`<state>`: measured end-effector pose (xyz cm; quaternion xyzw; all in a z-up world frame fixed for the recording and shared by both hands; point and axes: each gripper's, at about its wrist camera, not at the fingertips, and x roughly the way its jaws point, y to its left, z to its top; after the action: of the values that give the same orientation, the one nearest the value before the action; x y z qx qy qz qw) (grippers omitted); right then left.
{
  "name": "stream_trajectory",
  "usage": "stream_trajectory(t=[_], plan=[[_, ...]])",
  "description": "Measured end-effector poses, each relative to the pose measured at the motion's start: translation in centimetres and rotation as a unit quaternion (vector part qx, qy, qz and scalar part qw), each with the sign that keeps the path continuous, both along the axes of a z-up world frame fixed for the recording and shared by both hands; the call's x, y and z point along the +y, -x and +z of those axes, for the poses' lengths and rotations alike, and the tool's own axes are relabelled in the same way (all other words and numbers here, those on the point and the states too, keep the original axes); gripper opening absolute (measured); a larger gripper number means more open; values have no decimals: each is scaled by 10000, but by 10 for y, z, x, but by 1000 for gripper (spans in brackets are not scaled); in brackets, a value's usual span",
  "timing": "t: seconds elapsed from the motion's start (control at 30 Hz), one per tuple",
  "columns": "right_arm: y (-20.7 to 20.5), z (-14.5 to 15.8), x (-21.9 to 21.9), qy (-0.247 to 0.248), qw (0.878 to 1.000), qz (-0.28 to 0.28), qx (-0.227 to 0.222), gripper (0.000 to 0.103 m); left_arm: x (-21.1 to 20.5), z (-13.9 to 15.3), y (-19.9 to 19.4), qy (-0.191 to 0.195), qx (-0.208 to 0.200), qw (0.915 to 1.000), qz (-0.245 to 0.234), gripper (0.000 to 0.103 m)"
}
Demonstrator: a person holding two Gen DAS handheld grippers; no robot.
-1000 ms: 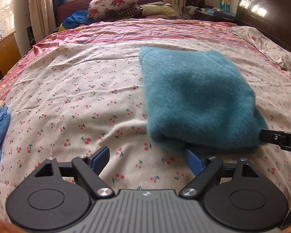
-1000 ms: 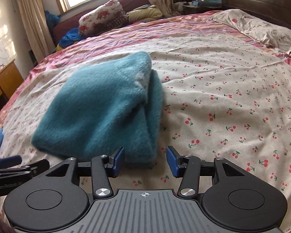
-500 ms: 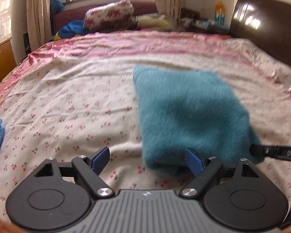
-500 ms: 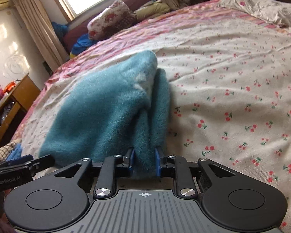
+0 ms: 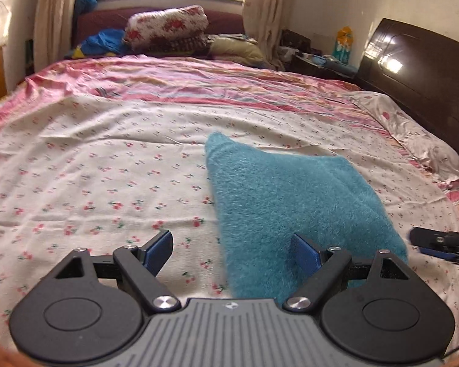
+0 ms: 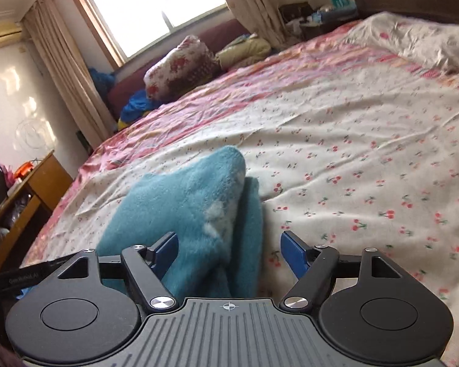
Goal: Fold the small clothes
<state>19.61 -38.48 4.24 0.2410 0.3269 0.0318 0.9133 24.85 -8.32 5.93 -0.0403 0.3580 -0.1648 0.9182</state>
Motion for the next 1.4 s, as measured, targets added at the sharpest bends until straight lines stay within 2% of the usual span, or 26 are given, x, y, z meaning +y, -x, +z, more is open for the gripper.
stream_trajectory(t=[0.17, 0.3, 0.37, 0.47, 0.5, 0.57, 0.63, 0.7, 0.8, 0.87, 0.9, 1.0, 1.1, 1.2, 1.3, 1.37, 1.4], plan=[[-34, -40, -4, -815, 9956, 264, 385, 79, -7, -19, -22, 461, 348, 9975, -403, 96], [-44, -66, -11, -1566, 9858, 398, 458, 89, -7, -35, -36, 717, 617, 9942, -518, 103], [-50, -68, -10, -1661, 9839, 530, 389, 89, -10, -44, -45, 950, 873, 9892, -699, 103], [-57, -68, -5, -1780, 9814, 601, 391, 88, -14, -57, -53, 1473, 1302, 9769, -832, 103], [-57, -68, -5, -1824, 9806, 595, 406, 85, -15, -57, -50, 1496, 1269, 9770, -832, 100], [-50, -64, -9, -1906, 9788, 634, 406, 73, -15, -49, -36, 1352, 1064, 9807, -924, 94], [-36, -57, -13, -2031, 9758, 688, 439, 60, -12, -43, -20, 1329, 1059, 9803, -1012, 94], [-19, -51, -12, -2014, 9748, 817, 499, 57, -4, -41, 0, 1400, 1150, 9775, -1083, 94], [13, -43, -7, -1834, 9754, 1026, 667, 56, 7, -41, 35, 1490, 1262, 9734, -1196, 93], [26, -48, -4, -1611, 9774, 1012, 917, 63, 8, -49, 52, 1281, 1282, 9766, -1160, 94], [30, -49, -2, -1385, 9808, 996, 949, 70, 8, -51, 59, 1170, 1086, 9807, -1127, 95], [43, -34, -4, -1012, 9898, 778, 634, 72, 8, -36, 71, 932, 714, 9883, -978, 94], [50, -9, -13, -608, 9971, 448, 14, 72, 0, -13, 85, 298, 10, 9944, -1011, 93], [31, -2, -15, -565, 9964, 592, -202, 72, -8, -3, 83, 48, -241, 9941, -1058, 93], [1, -12, -3, -491, 9956, 788, -146, 71, -15, -5, 71, 98, -111, 9953, -960, 93], [-13, -21, 7, -518, 9945, 908, -40, 64, -20, -9, 65, 32, -20, 9957, -921, 93], [-18, -25, 12, -543, 9938, 971, -25, 64, -23, -11, 64, -15, -16, 9959, -902, 94]])
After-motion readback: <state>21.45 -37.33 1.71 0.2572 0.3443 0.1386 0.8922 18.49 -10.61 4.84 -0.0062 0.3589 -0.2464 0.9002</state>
